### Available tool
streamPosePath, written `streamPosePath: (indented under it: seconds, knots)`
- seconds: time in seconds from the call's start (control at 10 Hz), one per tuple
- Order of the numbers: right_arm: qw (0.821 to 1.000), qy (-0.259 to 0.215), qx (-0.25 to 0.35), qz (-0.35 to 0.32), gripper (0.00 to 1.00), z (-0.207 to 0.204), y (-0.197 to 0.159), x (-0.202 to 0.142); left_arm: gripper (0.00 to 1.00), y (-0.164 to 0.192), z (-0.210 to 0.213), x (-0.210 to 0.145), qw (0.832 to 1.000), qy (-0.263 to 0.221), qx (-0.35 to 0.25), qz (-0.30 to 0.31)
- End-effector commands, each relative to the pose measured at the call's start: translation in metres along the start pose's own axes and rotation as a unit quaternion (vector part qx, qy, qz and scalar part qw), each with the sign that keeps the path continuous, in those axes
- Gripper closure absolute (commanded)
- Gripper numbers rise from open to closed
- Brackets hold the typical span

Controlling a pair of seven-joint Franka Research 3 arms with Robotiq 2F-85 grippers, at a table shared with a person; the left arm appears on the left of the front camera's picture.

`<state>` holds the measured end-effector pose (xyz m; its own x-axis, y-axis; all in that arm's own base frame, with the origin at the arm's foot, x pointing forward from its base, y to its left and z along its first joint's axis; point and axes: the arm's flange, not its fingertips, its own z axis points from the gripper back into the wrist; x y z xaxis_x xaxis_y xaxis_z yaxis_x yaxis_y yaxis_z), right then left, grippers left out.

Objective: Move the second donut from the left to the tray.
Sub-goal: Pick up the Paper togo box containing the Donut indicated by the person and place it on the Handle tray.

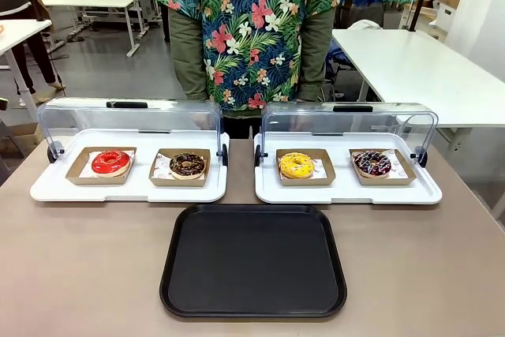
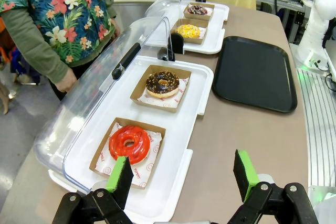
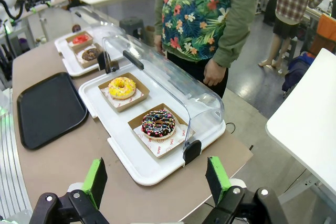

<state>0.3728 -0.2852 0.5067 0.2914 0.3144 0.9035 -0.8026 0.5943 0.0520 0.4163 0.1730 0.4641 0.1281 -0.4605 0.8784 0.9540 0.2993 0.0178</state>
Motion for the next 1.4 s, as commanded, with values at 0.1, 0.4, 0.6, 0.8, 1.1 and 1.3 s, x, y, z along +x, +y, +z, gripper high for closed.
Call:
streamPosePath:
  seconds: [0.1,0.4,0.6,0.8,1.1,1.3]
  knots:
    - [1.000,-0.007,0.000,0.004,0.00,-0.0001,-0.0006,0.0013,0.00,-0.0005,0.0012,0.0016,1.000,0.002,-0.002,0.001]
    - [1.000,-0.007,0.000,0.004,0.00,-0.0001,-0.0006,0.0013,0.00,-0.0005,0.0012,0.0016,1.000,0.002,-0.002,0.001]
    - [1.000,-0.007,0.000,0.004,0.00,-0.0001,-0.0006,0.0013,0.00,-0.0005,0.0012,0.0016,1.000,0.002,-0.002,0.001]
    - [1.000,-0.007,0.000,0.004,0.00,-0.0001,-0.0006,0.0013,0.00,-0.0005,0.0012,0.0016,1.000,0.002,-0.002,0.001]
    - [1.000,-0.007,0.000,0.004,0.00,-0.0001,-0.0006,0.0013,0.00,-0.0005,0.0012,0.0016,1.000,0.002,-0.002,0.001]
    - [1.000,-0.007,0.000,0.004,0.00,-0.0001,-0.0006,0.0013,0.00,-0.0005,0.0012,0.0016,1.000,0.002,-0.002,0.001]
